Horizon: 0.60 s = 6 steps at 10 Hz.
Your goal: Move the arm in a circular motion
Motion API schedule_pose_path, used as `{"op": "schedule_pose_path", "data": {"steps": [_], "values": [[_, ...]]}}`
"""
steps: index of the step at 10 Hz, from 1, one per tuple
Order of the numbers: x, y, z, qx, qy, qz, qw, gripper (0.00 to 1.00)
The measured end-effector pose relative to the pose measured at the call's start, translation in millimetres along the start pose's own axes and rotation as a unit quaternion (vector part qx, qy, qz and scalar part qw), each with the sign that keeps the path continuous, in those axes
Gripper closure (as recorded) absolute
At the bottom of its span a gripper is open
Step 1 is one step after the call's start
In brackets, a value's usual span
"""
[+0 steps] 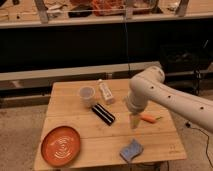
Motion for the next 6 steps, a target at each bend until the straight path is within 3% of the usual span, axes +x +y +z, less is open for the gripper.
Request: {"op": "schedule_pose_path", "data": {"steps": [3,6], "values": [[-28.1,-31.5,-0.6,0.006,-0.001,-0.019,0.9998,0.20],[-34.4,-38.0,-1.5,0.007,0.004,-0.040,0.9992,0.20]]}}
